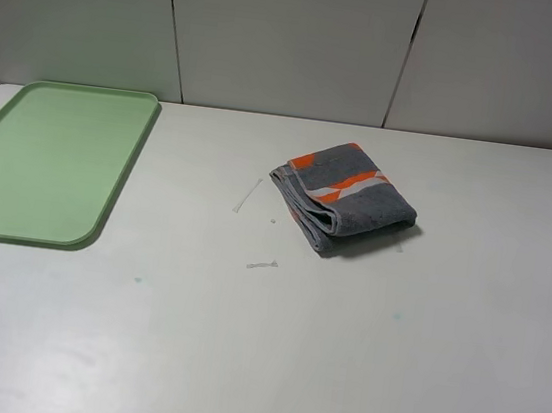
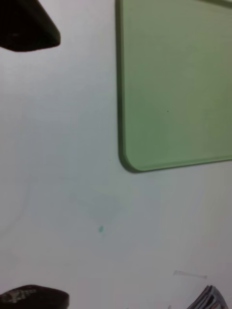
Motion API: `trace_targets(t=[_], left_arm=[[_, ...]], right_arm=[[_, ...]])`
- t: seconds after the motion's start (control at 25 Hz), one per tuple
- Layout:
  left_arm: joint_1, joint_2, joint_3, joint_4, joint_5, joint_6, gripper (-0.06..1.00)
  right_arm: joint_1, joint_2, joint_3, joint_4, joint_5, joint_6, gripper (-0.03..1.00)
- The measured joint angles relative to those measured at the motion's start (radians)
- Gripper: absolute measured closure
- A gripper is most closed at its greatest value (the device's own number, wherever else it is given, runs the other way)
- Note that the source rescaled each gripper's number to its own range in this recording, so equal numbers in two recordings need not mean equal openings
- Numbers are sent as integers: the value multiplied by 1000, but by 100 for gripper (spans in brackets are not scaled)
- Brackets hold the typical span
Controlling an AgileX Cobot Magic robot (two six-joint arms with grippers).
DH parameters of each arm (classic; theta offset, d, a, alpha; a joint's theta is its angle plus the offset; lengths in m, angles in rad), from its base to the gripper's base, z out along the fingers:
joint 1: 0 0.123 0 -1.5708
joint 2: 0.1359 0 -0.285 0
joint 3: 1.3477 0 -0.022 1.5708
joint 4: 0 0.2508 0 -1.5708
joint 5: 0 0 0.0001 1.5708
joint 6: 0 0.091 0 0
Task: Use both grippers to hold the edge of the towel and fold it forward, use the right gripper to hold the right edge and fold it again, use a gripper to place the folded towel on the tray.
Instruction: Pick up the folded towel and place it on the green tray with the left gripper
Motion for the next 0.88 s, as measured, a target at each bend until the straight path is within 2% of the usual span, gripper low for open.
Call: trace_targets(t=[0.2, 0.32, 0.88], left_arm=[[0, 0, 0, 0, 0, 0, -3], [0, 0, 0, 0, 0, 0, -3], [0, 0, 0, 0, 0, 0, -3]], right_arm=[[-122, -97, 79, -3, -28, 0, -3], [-166, -116, 116, -2, -35, 0, -3], [-173, -117, 120, -2, -52, 0, -3]])
